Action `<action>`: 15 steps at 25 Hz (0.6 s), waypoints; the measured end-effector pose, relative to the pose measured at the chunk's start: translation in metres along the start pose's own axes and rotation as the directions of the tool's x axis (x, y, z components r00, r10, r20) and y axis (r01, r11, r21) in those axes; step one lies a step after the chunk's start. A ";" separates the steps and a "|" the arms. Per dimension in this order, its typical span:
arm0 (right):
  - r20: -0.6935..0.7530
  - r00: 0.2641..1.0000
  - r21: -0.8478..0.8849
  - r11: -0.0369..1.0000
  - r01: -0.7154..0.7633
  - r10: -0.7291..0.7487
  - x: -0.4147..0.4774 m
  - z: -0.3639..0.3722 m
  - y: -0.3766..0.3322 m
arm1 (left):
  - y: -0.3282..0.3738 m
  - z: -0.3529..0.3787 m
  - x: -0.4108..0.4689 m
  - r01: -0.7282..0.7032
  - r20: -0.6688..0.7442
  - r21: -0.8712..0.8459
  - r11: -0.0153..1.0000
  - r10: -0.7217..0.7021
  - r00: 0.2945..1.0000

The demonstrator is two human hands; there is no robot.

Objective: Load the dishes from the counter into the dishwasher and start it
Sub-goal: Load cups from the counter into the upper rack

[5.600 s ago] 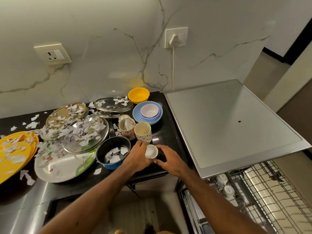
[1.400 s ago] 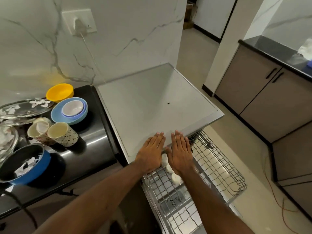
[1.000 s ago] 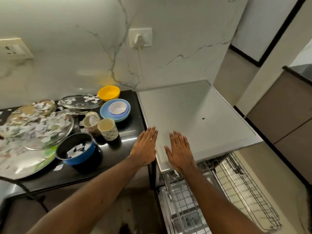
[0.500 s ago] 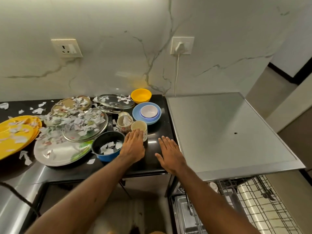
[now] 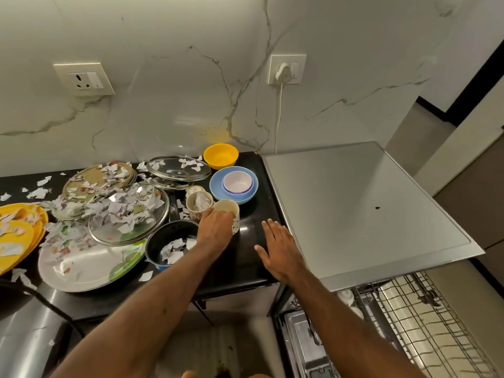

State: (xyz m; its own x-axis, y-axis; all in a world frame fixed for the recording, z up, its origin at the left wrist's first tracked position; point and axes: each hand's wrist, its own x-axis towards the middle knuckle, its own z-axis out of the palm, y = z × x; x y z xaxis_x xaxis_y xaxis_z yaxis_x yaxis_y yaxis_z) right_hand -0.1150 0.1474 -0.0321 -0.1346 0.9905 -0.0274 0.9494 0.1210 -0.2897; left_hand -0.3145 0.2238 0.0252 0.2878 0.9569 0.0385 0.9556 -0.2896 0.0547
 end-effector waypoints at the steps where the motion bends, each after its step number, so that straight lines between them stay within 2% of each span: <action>1: -0.010 1.000 0.011 1.000 -0.008 0.008 -0.001 -0.001 0.000 | 0.001 0.000 0.001 0.011 -0.010 -0.019 1.000 -0.011 1.000; 3: -0.043 0.999 0.059 0.998 -0.018 0.021 -0.002 -0.003 0.001 | 0.004 -0.001 0.003 0.056 -0.020 -0.134 0.989 -0.059 0.998; 5: -0.100 0.993 0.149 0.987 -0.052 0.067 -0.003 -0.003 0.004 | 0.013 -0.004 0.005 0.119 -0.014 -0.332 0.936 -0.131 0.991; 7: -0.147 0.970 0.318 0.938 -0.140 0.195 -0.003 -0.007 0.006 | 0.025 -0.008 0.012 0.167 0.022 -0.523 0.836 -0.183 0.983; 8: -0.145 0.948 0.446 0.874 -0.192 0.282 -0.004 -0.010 0.008 | 0.034 -0.010 0.017 0.177 0.054 -0.607 0.775 -0.182 0.982; 10: -0.048 0.908 0.726 0.639 -0.253 0.415 -0.007 -0.021 0.012 | 0.053 -0.014 0.024 0.190 0.119 -0.756 0.627 -0.155 0.981; 12: 0.057 0.880 0.917 0.323 -0.233 0.472 -0.016 -0.033 0.023 | 0.076 -0.016 0.026 0.206 0.189 -0.848 0.487 -0.084 0.978; 14: 0.104 0.844 0.980 0.088 -0.176 0.526 -0.031 -0.044 0.044 | 0.103 -0.013 0.027 0.211 0.240 -0.867 0.452 0.009 0.971; 15: 0.117 0.823 0.988 0.023 -0.156 0.556 -0.040 -0.046 0.057 | 0.117 -0.011 0.028 0.214 0.264 -0.865 0.454 0.049 0.963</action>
State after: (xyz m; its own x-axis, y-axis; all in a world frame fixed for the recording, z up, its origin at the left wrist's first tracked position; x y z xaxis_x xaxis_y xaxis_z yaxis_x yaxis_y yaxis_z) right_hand -0.0426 0.1177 -0.0038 0.3839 0.8749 -0.2952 -0.2369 -0.2156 -0.9473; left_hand -0.1954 0.2166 0.0438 0.3407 0.9132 -0.2233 0.4408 0.0547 0.8959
